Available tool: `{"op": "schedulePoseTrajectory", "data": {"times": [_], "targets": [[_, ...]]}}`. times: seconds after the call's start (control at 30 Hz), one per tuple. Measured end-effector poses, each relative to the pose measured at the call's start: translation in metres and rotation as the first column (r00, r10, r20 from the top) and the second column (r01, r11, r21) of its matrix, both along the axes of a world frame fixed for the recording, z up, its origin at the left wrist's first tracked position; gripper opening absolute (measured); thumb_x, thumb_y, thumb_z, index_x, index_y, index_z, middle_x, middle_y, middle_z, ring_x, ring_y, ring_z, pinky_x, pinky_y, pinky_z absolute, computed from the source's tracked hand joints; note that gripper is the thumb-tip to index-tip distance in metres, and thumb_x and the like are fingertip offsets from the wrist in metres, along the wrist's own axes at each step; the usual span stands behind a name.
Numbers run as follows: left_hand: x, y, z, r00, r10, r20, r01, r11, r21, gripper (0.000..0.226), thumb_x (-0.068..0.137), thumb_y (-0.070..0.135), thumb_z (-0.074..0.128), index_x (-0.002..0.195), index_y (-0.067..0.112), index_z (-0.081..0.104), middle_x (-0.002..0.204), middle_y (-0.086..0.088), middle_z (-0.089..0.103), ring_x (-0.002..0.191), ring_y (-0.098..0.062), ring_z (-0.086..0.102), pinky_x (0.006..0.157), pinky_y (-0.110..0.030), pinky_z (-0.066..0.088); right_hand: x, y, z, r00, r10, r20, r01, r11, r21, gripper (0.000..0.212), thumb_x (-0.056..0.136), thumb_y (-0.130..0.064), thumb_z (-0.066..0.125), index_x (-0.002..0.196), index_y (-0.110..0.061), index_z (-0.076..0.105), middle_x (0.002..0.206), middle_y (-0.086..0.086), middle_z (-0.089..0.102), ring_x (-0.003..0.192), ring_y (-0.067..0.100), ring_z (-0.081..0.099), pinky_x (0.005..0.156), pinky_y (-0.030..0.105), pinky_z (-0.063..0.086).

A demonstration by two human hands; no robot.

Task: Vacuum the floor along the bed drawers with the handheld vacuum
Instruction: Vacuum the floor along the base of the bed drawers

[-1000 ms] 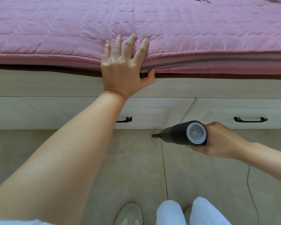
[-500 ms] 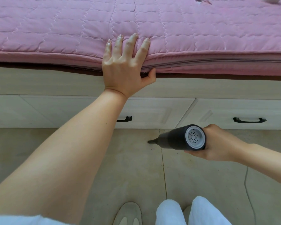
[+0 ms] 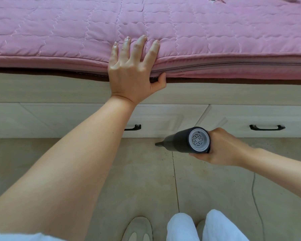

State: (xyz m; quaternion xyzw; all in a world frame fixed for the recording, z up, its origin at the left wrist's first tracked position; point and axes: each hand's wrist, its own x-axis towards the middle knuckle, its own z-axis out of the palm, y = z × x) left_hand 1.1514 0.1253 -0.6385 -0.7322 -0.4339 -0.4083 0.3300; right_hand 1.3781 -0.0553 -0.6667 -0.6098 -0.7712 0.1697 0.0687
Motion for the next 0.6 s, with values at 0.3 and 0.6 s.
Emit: {"op": "schedulePoseTrajectory", "data": {"times": [0.3, 0.6], "targets": [[0.0, 0.0, -0.001, 1.0, 0.006, 0.002, -0.006, 1.0, 0.003, 0.059, 0.084, 0.057, 0.053, 0.13, 0.022, 0.068, 0.129, -0.01, 0.067, 0.116, -0.042, 0.064, 0.098, -0.059, 0.05, 0.011, -0.02, 0.004, 0.995, 0.048, -0.092, -0.055, 0.995, -0.08, 0.029, 0.07, -0.048, 0.072, 0.088, -0.029, 0.06, 0.068, -0.021, 0.059, 0.068, 0.005, 0.059, 0.057, 0.02, 0.046], [0.0, 0.001, -0.001, 1.0, 0.008, 0.002, -0.008, 1.0, 0.01, 0.059, 0.084, 0.057, 0.053, 0.129, 0.022, 0.068, 0.129, -0.01, 0.068, 0.116, -0.042, 0.065, 0.098, -0.059, 0.05, 0.01, -0.009, 0.0, 0.998, 0.028, -0.057, -0.028, 1.0, -0.002, 0.028, 0.073, -0.044, 0.073, 0.09, -0.025, 0.062, 0.067, -0.017, 0.058, 0.068, 0.012, 0.06, 0.059, 0.023, 0.045]]}}
